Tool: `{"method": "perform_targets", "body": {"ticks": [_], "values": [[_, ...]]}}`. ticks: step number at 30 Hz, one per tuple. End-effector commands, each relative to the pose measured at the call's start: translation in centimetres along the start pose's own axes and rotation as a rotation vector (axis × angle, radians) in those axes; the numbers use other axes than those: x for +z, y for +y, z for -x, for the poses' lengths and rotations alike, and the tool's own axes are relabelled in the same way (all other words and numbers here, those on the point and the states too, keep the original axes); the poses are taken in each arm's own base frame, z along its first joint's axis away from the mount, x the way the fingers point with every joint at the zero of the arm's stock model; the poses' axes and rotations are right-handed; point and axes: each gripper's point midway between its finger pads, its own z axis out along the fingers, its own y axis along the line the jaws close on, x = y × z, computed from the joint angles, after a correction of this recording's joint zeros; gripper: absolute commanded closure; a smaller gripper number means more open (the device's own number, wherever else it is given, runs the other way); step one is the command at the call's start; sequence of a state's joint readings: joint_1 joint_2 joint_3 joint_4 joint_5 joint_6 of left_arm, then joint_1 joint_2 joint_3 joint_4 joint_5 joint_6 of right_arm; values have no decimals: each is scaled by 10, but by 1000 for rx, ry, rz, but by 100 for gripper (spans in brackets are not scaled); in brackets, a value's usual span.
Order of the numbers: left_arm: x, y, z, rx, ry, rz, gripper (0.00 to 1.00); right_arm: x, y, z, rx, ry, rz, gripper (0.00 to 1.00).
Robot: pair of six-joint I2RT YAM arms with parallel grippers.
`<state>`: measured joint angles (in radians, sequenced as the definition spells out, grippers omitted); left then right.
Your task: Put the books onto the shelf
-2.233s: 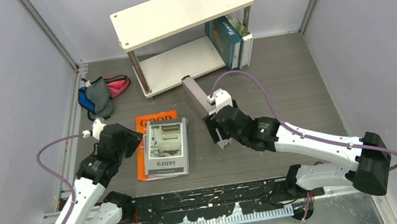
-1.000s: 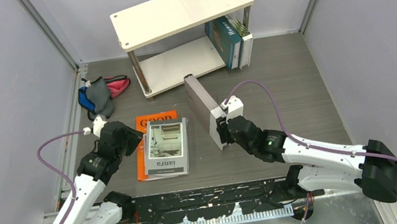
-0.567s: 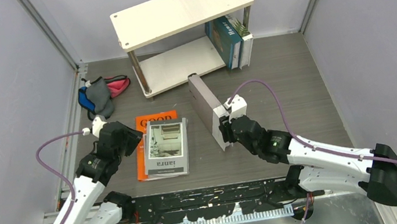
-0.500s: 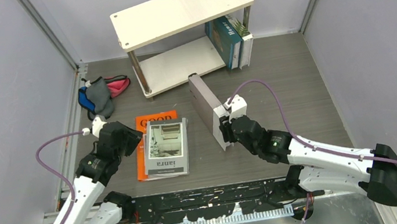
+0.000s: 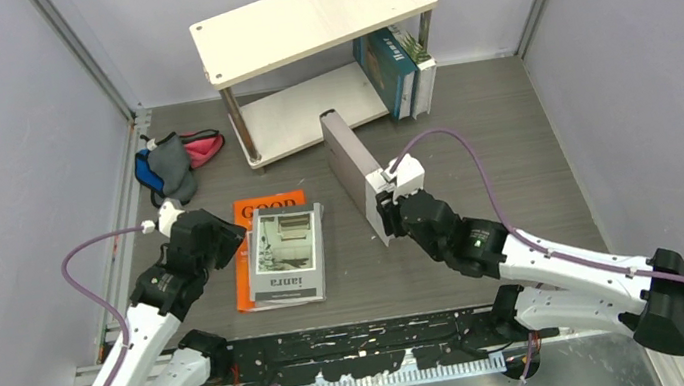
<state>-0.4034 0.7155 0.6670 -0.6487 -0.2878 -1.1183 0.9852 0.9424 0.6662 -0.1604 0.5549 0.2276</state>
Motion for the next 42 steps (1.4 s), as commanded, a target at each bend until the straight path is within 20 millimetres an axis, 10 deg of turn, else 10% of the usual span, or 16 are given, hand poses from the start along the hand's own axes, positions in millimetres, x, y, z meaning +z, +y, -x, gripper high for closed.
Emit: {"method": "perform_targets", "body": {"ticks": [1, 18, 42], "values": [[-2, -10, 11, -10, -36, -26, 59, -12, -2, 60, 47, -155, -15, 61], [6, -20, 13, 2, -35, -36, 59, 1, -18, 102, 47, -207, -69, 61], [19, -32, 11, 34, -17, -44, 58, 89, -60, 143, 112, -212, -125, 61]]}}
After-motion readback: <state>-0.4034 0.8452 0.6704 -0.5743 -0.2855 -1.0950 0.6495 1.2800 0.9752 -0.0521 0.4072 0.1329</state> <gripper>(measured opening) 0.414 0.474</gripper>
